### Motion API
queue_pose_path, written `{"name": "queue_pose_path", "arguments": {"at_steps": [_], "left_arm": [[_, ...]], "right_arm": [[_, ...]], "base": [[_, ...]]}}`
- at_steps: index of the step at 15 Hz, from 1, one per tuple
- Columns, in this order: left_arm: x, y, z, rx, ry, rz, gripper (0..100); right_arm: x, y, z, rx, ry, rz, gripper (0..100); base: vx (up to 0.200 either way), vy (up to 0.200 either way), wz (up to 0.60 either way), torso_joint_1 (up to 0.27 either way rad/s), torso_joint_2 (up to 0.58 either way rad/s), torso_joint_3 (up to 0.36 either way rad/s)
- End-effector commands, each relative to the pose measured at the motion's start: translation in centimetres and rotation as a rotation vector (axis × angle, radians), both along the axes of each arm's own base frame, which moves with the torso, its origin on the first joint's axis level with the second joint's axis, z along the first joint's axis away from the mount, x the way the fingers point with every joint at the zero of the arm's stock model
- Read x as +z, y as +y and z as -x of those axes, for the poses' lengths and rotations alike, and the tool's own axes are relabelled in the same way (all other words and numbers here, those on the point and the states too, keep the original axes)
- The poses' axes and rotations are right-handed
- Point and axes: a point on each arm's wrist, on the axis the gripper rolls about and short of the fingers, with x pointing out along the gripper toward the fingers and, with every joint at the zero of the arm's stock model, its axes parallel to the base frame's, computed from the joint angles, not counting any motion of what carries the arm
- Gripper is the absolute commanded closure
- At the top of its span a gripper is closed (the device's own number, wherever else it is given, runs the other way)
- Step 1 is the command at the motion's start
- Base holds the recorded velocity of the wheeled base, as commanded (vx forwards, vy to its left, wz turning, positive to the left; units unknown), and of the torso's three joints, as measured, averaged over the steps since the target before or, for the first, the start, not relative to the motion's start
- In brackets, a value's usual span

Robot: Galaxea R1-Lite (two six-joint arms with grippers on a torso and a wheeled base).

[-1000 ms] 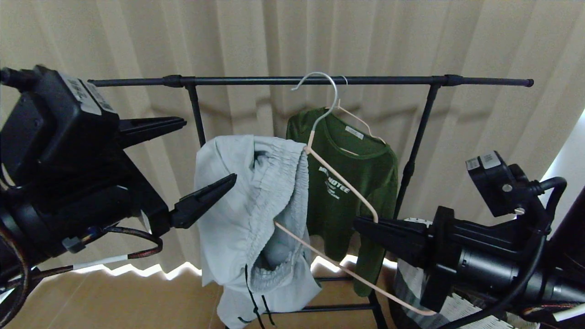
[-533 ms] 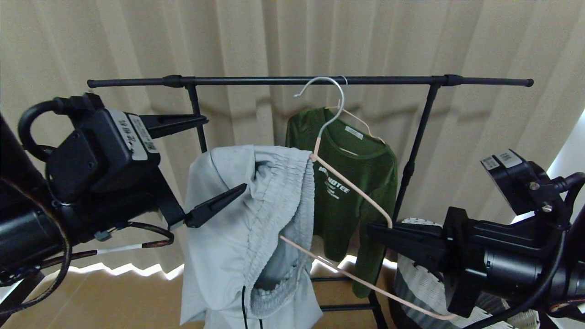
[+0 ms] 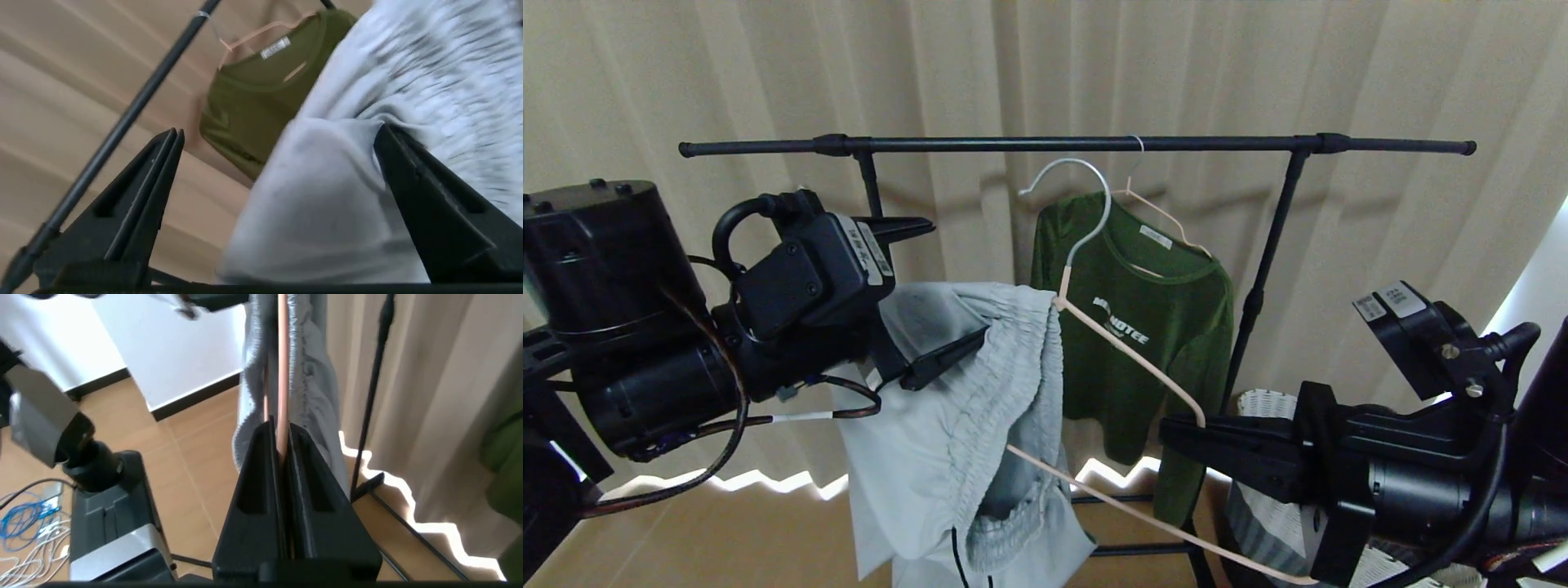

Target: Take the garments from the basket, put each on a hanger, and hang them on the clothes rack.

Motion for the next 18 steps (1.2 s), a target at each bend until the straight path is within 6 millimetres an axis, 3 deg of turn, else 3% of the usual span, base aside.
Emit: {"name": "queue_pose_path", "arguments": {"at_steps": [1, 3, 4, 14, 15, 18], "left_arm": [[-0.48, -0.22, -0.4, -0.002, 0.017, -0.008, 0], [-0.52, -0.25, -0.35, -0.025, 0.018, -0.009, 0], [-0.52, -0.25, -0.35, -0.028, 0.018, -0.009, 100], [-0.97, -0.17, -0.19, -0.025, 0.031, -0.017, 100], [-0.99, -0.16, -0.17, -0.025, 0.028, -0.015, 100], [-1.09, 0.08, -0.23, 0.021, 0.0, -0.001, 100]], "right_arm": [[-0.11, 0.1, -0.01, 0.004, 0.003, 0.003, 100], [-0.06, 0.24, 0.28, 0.032, -0.015, 0.009, 100], [-0.1, 0.25, 0.32, 0.035, -0.016, 0.011, 100], [-0.1, 0.29, 0.23, 0.035, -0.021, 0.014, 100], [-0.14, 0.27, 0.24, 0.034, -0.023, 0.017, 0], [-0.47, 0.11, -0.02, 0.018, -0.062, 0.05, 0]], "base": [[0.0, 0.0, 0.0, 0.0, 0.0, 0.0], [0.0, 0.0, 0.0, 0.0, 0.0, 0.0], [0.0, 0.0, 0.0, 0.0, 0.0, 0.0], [0.0, 0.0, 0.0, 0.0, 0.0, 0.0], [0.0, 0.0, 0.0, 0.0, 0.0, 0.0], [0.0, 0.0, 0.0, 0.0, 0.0, 0.0]]}}
